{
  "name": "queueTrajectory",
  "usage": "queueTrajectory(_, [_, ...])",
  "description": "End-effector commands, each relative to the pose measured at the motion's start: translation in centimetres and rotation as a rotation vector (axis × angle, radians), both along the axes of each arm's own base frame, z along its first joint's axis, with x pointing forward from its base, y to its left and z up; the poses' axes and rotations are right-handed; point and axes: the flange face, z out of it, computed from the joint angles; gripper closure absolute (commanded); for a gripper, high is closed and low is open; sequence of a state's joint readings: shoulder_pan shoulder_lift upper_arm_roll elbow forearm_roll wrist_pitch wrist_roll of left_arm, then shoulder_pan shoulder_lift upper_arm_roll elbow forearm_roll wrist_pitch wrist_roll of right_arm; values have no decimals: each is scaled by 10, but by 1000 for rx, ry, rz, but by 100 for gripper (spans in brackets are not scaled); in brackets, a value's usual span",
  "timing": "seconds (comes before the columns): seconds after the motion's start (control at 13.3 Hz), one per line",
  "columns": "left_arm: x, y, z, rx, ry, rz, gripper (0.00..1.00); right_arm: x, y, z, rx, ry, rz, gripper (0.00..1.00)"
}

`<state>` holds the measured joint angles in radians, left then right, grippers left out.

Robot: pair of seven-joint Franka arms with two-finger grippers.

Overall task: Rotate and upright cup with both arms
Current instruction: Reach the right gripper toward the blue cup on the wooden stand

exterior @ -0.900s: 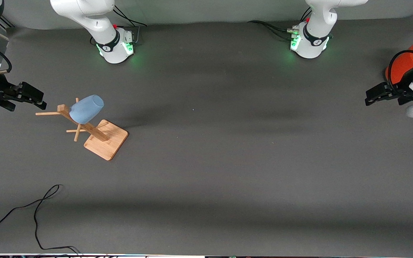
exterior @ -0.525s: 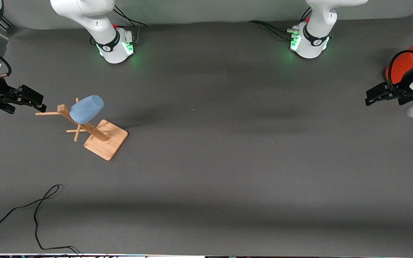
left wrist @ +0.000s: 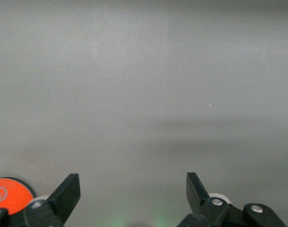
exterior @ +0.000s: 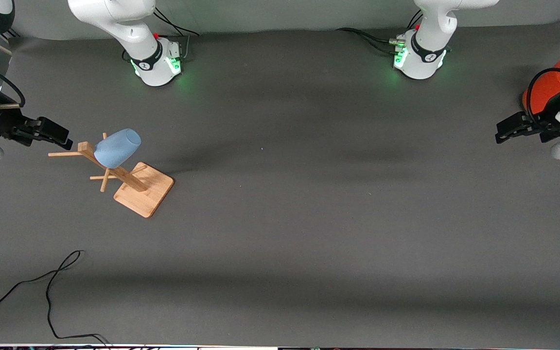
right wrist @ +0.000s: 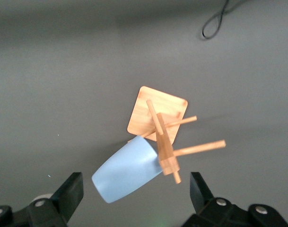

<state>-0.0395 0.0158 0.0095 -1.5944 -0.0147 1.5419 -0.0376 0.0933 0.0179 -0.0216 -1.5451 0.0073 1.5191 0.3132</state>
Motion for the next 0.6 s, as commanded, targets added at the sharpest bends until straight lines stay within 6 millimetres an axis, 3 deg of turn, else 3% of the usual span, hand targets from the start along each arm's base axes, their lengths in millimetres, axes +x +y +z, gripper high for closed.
queueTrajectory(0.0, [-2,2,6,2,-6,6,0,-12,18,-13,39,41,-239,0])
queueTrajectory(0.22, [-2,2,6,2,-6,6,0,-13,19,-26,121,56,-523,0])
queueTrajectory(0.53, [-2,8,4,1,-4,18,0,-28,11,-50,156,47,-625,0])
